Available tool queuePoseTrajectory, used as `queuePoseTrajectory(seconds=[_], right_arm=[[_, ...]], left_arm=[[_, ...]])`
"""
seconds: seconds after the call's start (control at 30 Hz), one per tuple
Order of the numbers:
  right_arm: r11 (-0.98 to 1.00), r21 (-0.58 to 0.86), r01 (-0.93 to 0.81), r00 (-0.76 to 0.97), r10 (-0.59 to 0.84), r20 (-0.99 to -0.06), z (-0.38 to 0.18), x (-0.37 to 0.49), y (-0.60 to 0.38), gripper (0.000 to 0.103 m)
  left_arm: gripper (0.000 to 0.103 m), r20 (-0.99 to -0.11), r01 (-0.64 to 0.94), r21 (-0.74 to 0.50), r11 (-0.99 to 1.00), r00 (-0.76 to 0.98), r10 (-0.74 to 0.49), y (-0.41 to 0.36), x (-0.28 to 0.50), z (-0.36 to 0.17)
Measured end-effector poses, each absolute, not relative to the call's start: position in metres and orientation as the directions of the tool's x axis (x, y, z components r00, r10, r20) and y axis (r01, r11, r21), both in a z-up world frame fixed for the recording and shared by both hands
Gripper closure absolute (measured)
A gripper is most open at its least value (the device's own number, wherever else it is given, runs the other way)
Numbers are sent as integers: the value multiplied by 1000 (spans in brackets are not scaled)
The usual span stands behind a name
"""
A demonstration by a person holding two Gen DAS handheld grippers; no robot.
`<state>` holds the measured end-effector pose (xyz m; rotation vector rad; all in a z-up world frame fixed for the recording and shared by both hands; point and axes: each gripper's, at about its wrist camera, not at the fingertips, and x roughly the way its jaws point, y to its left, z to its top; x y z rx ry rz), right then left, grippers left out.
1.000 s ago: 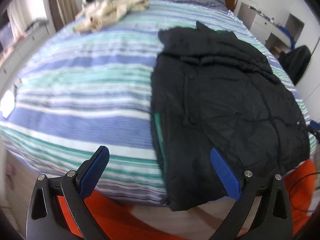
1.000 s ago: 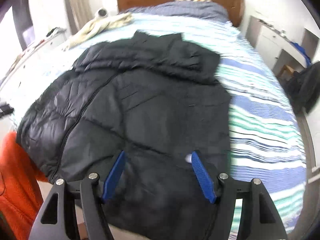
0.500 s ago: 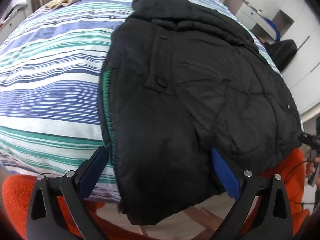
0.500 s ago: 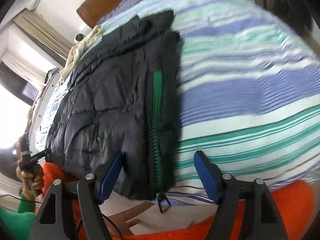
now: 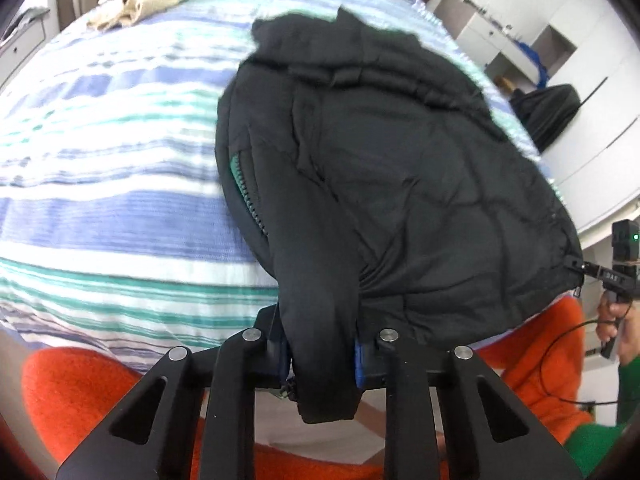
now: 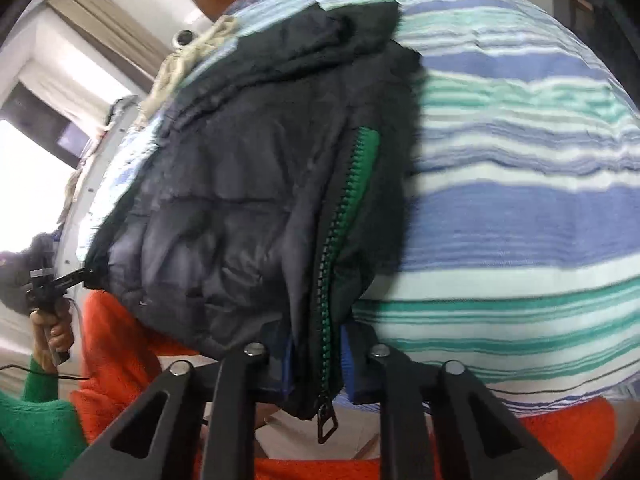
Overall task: Fold large clothes
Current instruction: 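Grasp the jacket hem edge with both tools and lift it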
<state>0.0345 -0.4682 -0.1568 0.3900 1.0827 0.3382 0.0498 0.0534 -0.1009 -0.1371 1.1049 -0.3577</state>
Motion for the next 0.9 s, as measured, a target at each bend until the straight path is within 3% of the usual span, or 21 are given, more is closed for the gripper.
queuePoseTrajectory(seconds=[0.2,0.47,0.63,0.77,0.9], right_arm=[[877,464,-127,432,470,-770,-117,25,-471,87],[866,491,-90,306,494,-814,-131,-4,-468,87],[826,560,-57,199,559,-805,-136,-38,-467,87],[789,614,-20,190,606,-773,-125,-49,-471,88],[731,680,-61,299,663,-686,-97,-23,-479,88]], left_arm=[[81,-861,247,-249,937,386,-331,53,38,-89],[81,-915,287,-222,932,268,-301,60,3,-104],[81,-952,403,-190,896,148,-268,62,-33,-99],[81,-933,385,-267,884,129,-337,73,-33,-82],[82,-832,351,-396,849,254,-494,90,2,-38]])
